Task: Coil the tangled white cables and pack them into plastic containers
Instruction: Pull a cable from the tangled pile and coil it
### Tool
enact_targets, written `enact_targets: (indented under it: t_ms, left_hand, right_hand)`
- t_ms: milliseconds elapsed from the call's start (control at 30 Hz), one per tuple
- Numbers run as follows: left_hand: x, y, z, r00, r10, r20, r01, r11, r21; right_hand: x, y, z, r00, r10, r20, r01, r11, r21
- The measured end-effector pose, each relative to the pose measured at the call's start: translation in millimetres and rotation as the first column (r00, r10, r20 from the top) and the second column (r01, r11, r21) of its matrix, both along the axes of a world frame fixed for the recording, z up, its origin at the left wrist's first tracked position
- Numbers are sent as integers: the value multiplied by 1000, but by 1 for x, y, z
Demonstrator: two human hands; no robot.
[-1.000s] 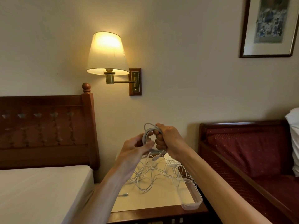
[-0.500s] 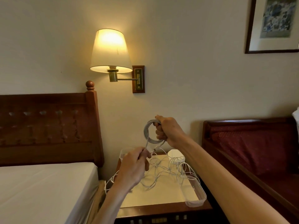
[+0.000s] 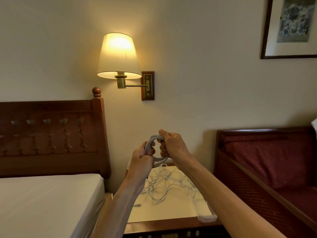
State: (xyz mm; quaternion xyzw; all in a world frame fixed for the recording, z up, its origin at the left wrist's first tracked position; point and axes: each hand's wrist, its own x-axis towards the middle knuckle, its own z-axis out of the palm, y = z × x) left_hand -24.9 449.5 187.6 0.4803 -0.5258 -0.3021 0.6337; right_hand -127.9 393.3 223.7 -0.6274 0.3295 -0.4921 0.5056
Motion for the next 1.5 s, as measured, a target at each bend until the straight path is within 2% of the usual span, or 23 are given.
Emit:
enact_targets:
  t_ms: [67, 167, 233, 400, 667, 767, 900, 967, 1033, 1100, 1133, 1200, 1233, 1267, 1300, 1433, 1500]
  left_hand:
    - [3, -1, 4, 995, -63, -73, 65, 998, 26]
    - [5, -5, 8, 997, -64, 31, 60, 992, 115]
    - [1, -7, 9, 997, 17, 71, -22, 998, 59]
    - [-9, -11, 6, 968, 217, 127, -189, 961, -201]
    - [-1, -19, 0, 955, 273, 115, -248, 950, -192]
    - [-3, -19, 0, 961, 256, 107, -234, 956, -177]
    - [-5, -22, -6, 963, 252, 95, -239, 962, -131]
    - [-9, -23, -8, 969, 234, 75, -225, 968, -108]
    - [-14, -22, -3, 978, 209, 11, -208, 975, -83]
    - [-17, -20, 5, 978, 197, -65, -199, 979, -43]
    - [-17, -19, 9, 976, 198, -93, -201, 979, -19]
    - [-19, -19, 13, 972, 191, -139, -190, 982, 21]
    - [-20, -19, 14, 970, 180, -166, -177, 984, 35]
    - [-20, -19, 14, 966, 167, -196, -161, 986, 45]
    - [-20, -19, 13, 962, 152, -225, -144, 988, 51]
    - [-19, -23, 13, 954, 123, -272, -108, 992, 70]
    - [-19, -24, 12, 953, 117, -279, -99, 992, 78]
  right_hand:
    - [1, 0, -3, 999, -33, -15, 32, 999, -11]
    - [0, 1, -7, 998, -30, -47, 29, 999, -15]
    - [1, 2, -7, 997, -47, -67, 45, 999, -30]
    - [2, 4, -7, 998, -27, -63, 23, 998, -56]
    - [-22, 2, -50, 963, -220, -155, 197, 969, -148]
    - [-29, 4, -54, 963, -255, -81, 246, 963, -114]
    - [-37, 11, -30, 967, -158, 200, 135, 983, 123]
    - [-34, 16, -22, 947, -157, 279, 127, 984, 123]
    - [-28, 19, -24, 947, -196, 255, 190, 981, 47]
    - [-23, 18, -35, 946, -283, 155, 303, 946, -120]
    - [-22, 16, -41, 933, -346, 103, 361, 902, -239]
    - [-21, 12, -48, 859, -510, 37, 457, 734, -503]
    - [-21, 11, -48, 815, -578, 34, 479, 640, -601]
    - [-22, 9, -48, 801, -596, 47, 481, 595, -644]
    - [-22, 6, -46, 823, -566, 54, 462, 611, -643]
    - [-25, 3, -44, 971, -235, 43, 228, 857, -463]
    - [-27, 2, -46, 987, -149, 57, 159, 891, -426]
